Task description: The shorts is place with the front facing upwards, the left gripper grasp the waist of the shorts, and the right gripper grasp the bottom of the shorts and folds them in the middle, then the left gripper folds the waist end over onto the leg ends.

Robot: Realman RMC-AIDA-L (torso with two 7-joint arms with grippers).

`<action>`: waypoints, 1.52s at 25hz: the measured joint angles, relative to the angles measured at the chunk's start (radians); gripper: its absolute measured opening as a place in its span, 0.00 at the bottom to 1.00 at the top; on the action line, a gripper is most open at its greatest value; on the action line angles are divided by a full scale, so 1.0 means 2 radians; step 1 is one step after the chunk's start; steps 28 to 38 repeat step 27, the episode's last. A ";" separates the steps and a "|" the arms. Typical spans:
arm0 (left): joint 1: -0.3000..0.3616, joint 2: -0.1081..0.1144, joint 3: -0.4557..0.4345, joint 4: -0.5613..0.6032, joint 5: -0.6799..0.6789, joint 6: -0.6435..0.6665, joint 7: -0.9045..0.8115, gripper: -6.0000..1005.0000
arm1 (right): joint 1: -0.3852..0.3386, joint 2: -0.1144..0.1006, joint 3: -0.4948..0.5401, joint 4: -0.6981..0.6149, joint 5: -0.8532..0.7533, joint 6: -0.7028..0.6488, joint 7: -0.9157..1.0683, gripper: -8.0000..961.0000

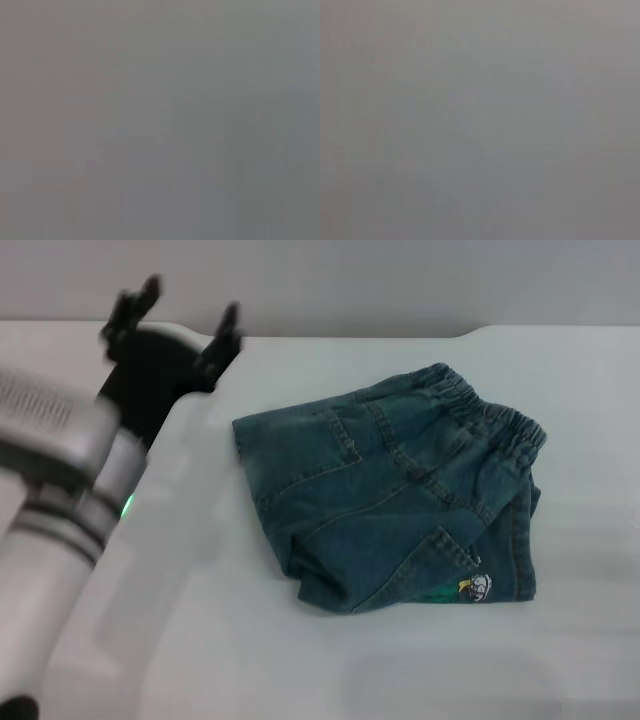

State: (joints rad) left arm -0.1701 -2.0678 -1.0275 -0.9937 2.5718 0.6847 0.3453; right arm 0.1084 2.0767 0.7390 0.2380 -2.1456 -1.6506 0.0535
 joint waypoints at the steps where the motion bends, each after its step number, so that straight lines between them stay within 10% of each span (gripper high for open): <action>1: -0.018 -0.001 0.009 0.058 -0.001 0.061 -0.025 0.79 | -0.001 0.001 0.000 -0.003 0.002 0.003 -0.012 0.14; 4: -0.070 -0.002 0.031 0.213 -0.023 0.190 -0.131 0.84 | -0.003 0.002 -0.002 -0.004 0.006 0.017 -0.017 0.24; 9: -0.095 -0.002 0.030 0.279 -0.040 0.197 -0.177 0.84 | -0.007 0.002 0.000 -0.004 0.025 0.021 -0.018 0.33; 17: -0.104 -0.002 0.029 0.304 -0.043 0.172 -0.172 0.83 | -0.017 0.002 -0.005 0.013 0.035 0.016 -0.010 0.60; 38: -0.107 -0.002 0.030 0.309 -0.043 0.155 -0.173 0.83 | -0.026 0.002 -0.012 0.014 0.036 0.007 -0.009 0.61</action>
